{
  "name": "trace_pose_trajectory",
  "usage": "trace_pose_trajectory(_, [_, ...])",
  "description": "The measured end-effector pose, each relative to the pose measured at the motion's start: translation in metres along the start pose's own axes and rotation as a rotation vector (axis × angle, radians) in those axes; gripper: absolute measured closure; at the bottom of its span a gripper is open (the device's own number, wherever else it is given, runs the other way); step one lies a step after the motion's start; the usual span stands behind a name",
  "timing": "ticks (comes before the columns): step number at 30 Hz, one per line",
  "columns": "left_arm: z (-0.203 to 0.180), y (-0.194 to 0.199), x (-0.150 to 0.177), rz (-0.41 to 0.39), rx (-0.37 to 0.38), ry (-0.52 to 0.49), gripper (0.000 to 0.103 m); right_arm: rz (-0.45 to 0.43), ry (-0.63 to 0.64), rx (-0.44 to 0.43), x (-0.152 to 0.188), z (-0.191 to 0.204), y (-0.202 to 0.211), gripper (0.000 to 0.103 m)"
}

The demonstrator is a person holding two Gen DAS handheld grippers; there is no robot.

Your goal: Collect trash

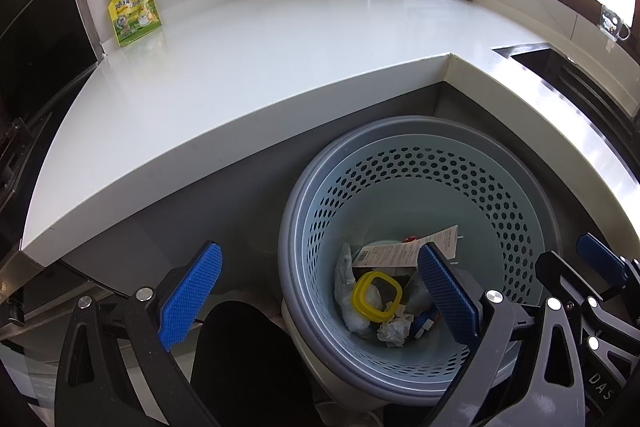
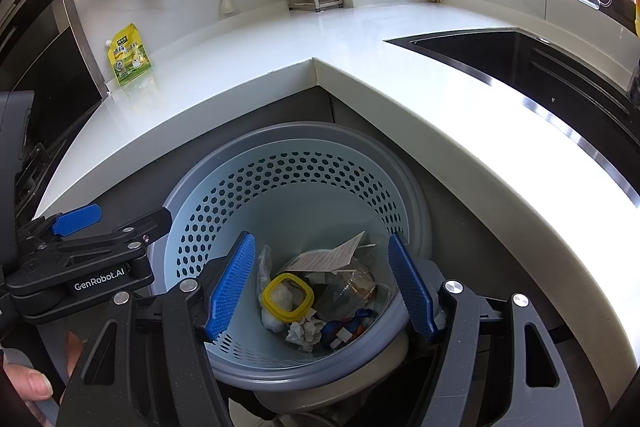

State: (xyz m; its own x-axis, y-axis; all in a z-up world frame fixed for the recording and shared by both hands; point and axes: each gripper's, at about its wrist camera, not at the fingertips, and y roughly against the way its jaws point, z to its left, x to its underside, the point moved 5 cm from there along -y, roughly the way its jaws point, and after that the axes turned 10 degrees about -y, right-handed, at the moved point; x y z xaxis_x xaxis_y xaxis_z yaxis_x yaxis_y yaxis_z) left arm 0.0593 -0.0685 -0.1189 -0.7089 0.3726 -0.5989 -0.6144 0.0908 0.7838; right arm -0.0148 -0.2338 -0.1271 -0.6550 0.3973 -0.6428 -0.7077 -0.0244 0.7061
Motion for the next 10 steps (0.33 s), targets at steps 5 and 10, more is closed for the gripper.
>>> trace_pose_trajectory(5, [-0.002,-0.004,-0.001,0.007,0.000,-0.013,0.006,0.011,-0.007,0.000,0.001,-0.001,-0.005,0.037])
trace_pose_trajectory(10, [-0.001,-0.006,-0.002,0.007,-0.003,-0.014,0.006,0.019,-0.010,0.001,0.000,-0.002,-0.011,0.037])
